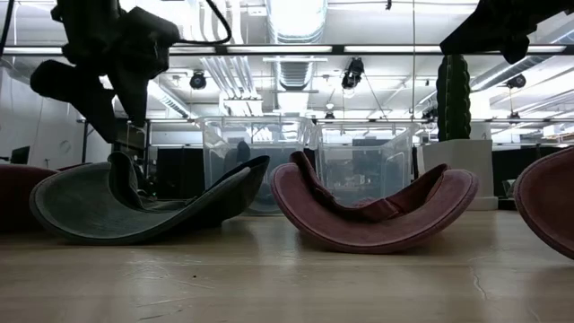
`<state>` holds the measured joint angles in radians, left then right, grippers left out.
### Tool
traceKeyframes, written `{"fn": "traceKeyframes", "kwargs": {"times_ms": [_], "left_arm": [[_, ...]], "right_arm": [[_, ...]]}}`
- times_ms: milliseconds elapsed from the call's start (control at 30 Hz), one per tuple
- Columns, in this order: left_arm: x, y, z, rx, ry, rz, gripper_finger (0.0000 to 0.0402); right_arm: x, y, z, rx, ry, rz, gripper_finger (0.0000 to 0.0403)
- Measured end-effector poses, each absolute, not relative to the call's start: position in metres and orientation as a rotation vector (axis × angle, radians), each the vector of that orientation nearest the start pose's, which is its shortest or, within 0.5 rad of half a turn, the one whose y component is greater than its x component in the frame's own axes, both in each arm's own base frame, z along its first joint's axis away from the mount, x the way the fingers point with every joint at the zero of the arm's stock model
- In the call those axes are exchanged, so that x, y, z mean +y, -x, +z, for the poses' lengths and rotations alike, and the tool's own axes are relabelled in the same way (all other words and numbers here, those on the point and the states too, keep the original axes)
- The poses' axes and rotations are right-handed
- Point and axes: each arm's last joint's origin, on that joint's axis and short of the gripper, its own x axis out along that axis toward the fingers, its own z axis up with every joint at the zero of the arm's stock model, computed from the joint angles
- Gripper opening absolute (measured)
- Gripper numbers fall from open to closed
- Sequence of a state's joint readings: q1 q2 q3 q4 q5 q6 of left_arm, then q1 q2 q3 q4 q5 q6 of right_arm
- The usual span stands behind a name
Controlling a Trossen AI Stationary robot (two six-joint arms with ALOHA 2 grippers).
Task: Pick & Place hat
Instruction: Put the black cap into the left transparent bin
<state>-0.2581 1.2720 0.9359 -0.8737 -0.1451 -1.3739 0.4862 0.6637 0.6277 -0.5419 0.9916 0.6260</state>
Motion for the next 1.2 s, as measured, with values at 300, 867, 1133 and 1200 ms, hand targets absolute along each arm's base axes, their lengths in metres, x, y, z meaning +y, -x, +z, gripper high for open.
{"fn": "traceKeyframes", "kwargs": {"times_ms": [300, 867, 1133, 1200], "left_arm": [[-0.049, -0.211, 0.217, 1.077, 0.975, 0.785, 0.0232], [-0.047, -0.217, 0.203, 0.991, 1.017, 0.738, 0.0232], [-0.047, -0.220, 0.196, 0.947, 1.031, 0.686, 0.0232], [-0.046, -0.217, 0.190, 0.956, 1.030, 0.699, 0.0232]], "right_arm": [[0.039, -0.125, 0.272, 0.257, -0.213, -0.598, 0.0059], [0.039, -0.125, 0.272, 0.256, -0.218, -0.598, 0.0059], [0.039, -0.125, 0.272, 0.256, -0.218, -0.598, 0.0059], [0.039, -0.125, 0.272, 0.256, -0.218, -0.598, 0.0059]]}}
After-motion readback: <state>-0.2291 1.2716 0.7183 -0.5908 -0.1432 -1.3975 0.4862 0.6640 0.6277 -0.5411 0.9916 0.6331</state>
